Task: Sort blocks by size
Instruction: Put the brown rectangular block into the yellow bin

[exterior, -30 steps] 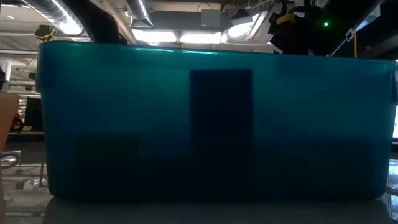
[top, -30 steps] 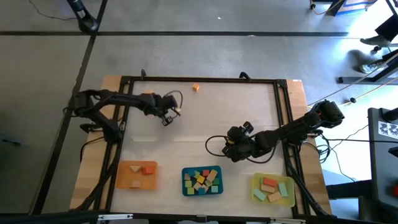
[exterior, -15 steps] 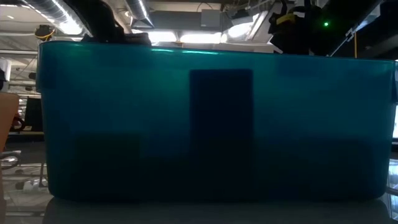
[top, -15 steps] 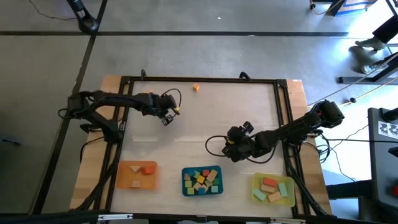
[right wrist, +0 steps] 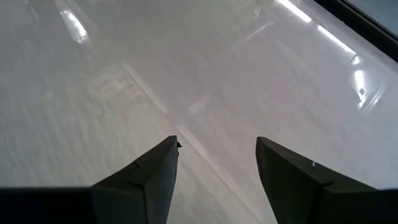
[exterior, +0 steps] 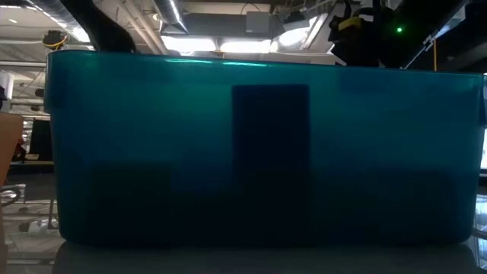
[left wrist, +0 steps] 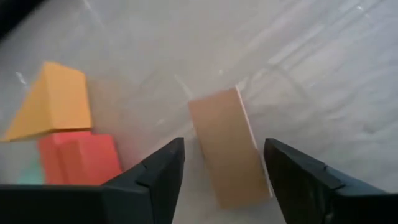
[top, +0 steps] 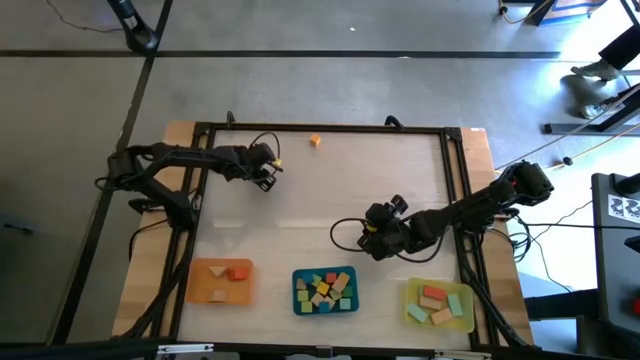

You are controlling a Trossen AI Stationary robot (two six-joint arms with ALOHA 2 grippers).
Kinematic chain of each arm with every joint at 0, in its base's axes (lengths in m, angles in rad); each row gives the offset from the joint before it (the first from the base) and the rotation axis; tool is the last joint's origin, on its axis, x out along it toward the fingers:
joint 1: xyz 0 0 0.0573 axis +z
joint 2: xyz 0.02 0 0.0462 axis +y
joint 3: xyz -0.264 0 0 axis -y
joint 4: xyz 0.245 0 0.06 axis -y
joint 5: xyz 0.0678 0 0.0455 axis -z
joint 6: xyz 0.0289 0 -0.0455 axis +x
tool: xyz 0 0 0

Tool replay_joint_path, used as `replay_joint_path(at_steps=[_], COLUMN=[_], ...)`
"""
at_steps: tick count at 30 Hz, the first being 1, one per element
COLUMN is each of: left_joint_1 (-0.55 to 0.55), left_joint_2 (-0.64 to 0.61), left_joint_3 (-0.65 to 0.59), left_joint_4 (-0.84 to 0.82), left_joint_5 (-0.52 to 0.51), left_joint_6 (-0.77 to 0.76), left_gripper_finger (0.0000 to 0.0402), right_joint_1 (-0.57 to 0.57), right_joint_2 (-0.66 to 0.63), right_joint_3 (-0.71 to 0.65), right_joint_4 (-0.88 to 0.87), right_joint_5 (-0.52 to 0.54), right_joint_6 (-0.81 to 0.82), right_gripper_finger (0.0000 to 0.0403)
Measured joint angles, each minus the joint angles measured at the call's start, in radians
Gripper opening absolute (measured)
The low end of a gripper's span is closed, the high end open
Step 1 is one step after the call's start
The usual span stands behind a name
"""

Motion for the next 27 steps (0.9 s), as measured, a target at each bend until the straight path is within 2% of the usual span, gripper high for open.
replay_joint_path(at_steps=[8, 17, 22, 27], left_joint_1=[0.01, -0.02, -0.069, -0.163], left_joint_2=[-0.005, -0.003, -0.041, -0.177], left_joint_3=[-0.078, -0.082, -0.065, -0.056], left_joint_4=[0.098, 0.126, 0.075, 0.072], left_joint_5=[0.026, 0.013, 0.035, 0.033], left_joint_6=[0.003, 0.073, 0.093, 0.083], left_gripper_finger=[0.0185, 0.0108, 0.0111, 0.0114], right_joint_1=[0.0, 0.0, 0.0, 0.0], right_joint_2=[0.0, 0.0, 0.0, 0.0], right_joint_3=[0.0, 0.0, 0.0, 0.0], right_joint_4=[0.003, 0.002, 0.01, 0.086], right_joint_5=[0.019, 0.012, 0.016, 0.018], right_joint_6=[-0.014, -0.016, -0.044, -0.149], right_gripper_finger=[0.0214, 0.0214, 0.0214, 0.0214])
